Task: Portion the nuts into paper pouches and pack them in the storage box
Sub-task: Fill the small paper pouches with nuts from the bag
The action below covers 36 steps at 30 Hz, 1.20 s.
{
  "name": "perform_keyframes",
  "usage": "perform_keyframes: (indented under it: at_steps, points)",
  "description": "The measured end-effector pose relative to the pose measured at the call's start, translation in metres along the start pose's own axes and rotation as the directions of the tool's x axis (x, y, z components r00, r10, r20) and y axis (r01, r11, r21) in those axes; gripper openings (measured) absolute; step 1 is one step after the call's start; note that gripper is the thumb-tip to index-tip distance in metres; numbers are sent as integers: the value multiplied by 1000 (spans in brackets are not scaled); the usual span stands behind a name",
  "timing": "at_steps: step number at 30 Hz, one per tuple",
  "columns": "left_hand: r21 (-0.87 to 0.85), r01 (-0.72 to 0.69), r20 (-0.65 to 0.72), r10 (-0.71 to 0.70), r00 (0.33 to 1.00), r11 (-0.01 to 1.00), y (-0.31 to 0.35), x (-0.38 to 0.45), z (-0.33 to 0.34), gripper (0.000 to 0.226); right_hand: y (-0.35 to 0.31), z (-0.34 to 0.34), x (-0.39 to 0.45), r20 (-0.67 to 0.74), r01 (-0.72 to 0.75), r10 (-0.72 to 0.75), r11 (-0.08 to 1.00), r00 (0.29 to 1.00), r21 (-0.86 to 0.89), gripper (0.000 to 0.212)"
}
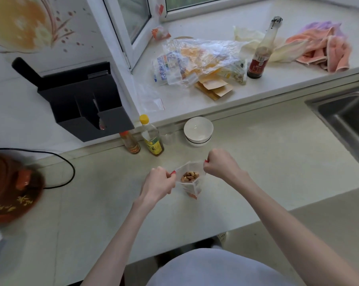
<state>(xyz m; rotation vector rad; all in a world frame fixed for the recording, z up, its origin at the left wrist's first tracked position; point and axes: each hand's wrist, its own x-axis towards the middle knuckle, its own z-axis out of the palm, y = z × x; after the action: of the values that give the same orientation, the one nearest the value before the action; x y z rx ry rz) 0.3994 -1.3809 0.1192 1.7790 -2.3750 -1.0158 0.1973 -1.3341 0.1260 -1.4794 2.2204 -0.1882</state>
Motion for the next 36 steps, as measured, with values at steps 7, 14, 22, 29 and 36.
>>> perform_keyframes:
  at_steps: [7, 14, 22, 29, 36]
  points:
    - [-20, 116, 109, -113, 988, 993, 12, 4, 30, 53, 23, 7, 14, 301, -46, 37, 999, 953, 22, 26]
    - [-216, 157, 13, -158, 987, 964, 21, 26, 15, 58, 54, -36, 56, 306, -111, 2, 934, 952, 340, 20]
    - [-377, 189, -1, -205, 979, 906, 35, 41, 10, 43, 89, -90, 161, 207, -299, 249, 426, 946, 854, 12]
    - [-477, 234, 31, -250, 968, 847, 50, 63, 6, 31, 89, -106, 241, 256, -337, 352, 194, 900, 921, 8]
    - [-471, 271, 53, -280, 959, 839, 56, 98, 6, 28, 91, -103, 295, 286, -382, 445, 143, 848, 913, 9]
